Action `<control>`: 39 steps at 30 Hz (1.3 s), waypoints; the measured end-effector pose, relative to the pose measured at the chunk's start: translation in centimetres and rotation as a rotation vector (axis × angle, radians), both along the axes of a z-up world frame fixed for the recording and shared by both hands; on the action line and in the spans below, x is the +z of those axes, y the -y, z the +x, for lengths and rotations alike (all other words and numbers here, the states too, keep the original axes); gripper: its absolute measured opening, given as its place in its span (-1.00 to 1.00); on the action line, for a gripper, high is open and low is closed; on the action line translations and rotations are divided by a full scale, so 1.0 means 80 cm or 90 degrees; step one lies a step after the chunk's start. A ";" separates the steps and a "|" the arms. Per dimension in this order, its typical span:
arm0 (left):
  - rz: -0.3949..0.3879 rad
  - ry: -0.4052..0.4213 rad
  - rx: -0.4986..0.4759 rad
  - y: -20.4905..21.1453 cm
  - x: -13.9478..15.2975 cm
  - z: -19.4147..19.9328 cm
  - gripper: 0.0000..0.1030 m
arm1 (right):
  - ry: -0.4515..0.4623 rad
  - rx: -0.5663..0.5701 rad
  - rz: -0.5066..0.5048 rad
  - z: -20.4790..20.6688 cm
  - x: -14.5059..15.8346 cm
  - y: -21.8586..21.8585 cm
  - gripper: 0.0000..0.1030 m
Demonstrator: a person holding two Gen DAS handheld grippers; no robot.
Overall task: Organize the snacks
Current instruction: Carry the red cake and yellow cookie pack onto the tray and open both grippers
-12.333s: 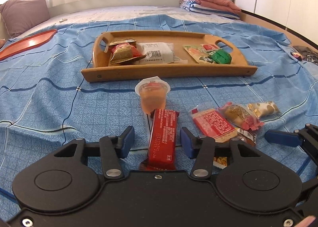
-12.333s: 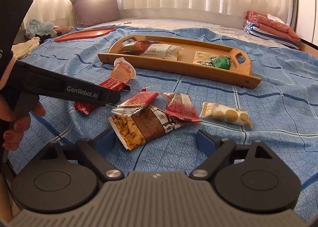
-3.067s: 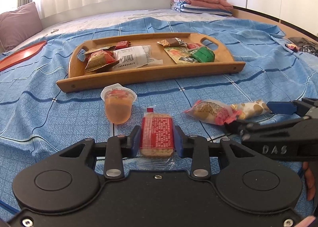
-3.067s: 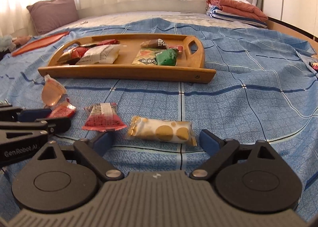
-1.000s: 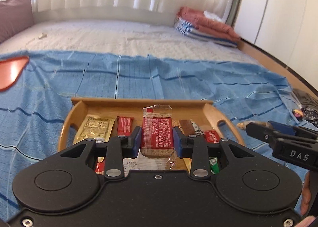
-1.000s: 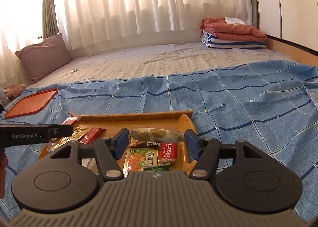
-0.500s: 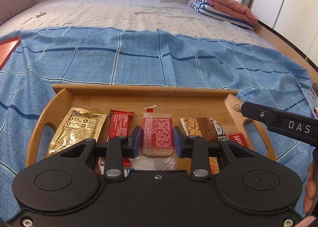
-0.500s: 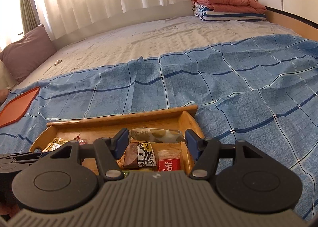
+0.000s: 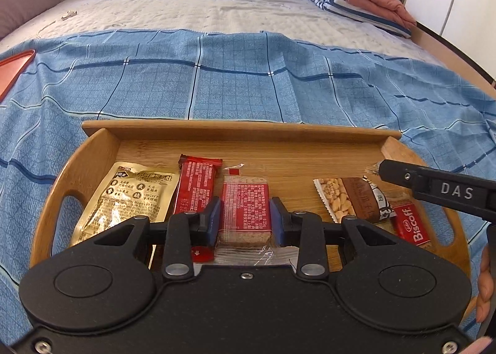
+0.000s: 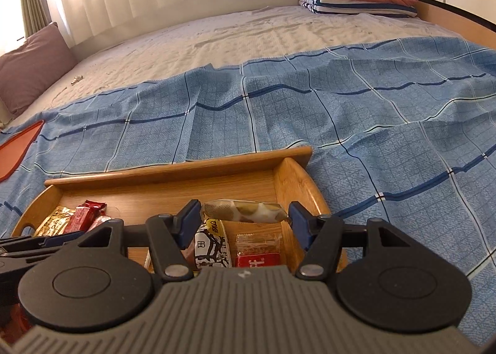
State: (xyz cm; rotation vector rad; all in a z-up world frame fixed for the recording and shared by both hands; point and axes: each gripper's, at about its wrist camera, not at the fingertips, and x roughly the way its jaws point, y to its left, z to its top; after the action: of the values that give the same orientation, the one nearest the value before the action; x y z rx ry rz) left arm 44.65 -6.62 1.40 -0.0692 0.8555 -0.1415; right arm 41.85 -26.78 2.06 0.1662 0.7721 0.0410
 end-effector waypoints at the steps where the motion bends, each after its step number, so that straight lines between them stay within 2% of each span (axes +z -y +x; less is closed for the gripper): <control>1: 0.004 0.002 -0.002 0.001 0.000 0.000 -0.38 | -0.002 0.000 0.000 0.001 -0.003 -0.001 0.25; 11: 0.018 0.016 -0.009 0.006 -0.002 -0.003 -0.37 | -0.005 -0.004 0.020 0.001 -0.016 -0.001 0.28; 18: 0.020 0.023 -0.012 0.007 -0.003 -0.005 -0.37 | 0.002 -0.004 0.029 -0.003 -0.016 0.001 0.38; 20: 0.013 0.021 -0.013 0.005 -0.002 -0.006 -0.28 | 0.010 -0.004 0.034 -0.008 -0.014 0.002 0.51; 22: -0.012 0.020 -0.010 0.001 0.000 -0.009 0.05 | 0.018 0.001 0.039 -0.016 -0.009 0.004 0.54; 23: -0.031 0.024 -0.012 -0.001 0.003 -0.012 0.16 | 0.021 0.005 0.040 -0.019 -0.006 0.004 0.54; 25: -0.056 0.037 -0.025 -0.003 0.009 -0.020 0.60 | 0.027 0.012 0.038 -0.027 0.000 0.004 0.54; 26: -0.055 0.046 -0.028 -0.001 0.014 -0.026 0.66 | 0.031 0.015 0.037 -0.031 0.005 0.004 0.55; 31: 0.000 0.078 -0.037 0.003 0.037 -0.052 0.70 | 0.054 0.024 0.034 -0.058 0.025 0.005 0.65; 39: -0.012 0.100 -0.037 -0.021 0.073 -0.116 0.75 | 0.090 0.037 0.031 -0.120 0.058 0.004 0.83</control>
State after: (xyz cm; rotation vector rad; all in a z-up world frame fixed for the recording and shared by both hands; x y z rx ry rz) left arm 35.37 -4.96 7.25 -0.0505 0.6992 -0.2070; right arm 32.23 -27.10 6.73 0.1853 0.6349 0.1252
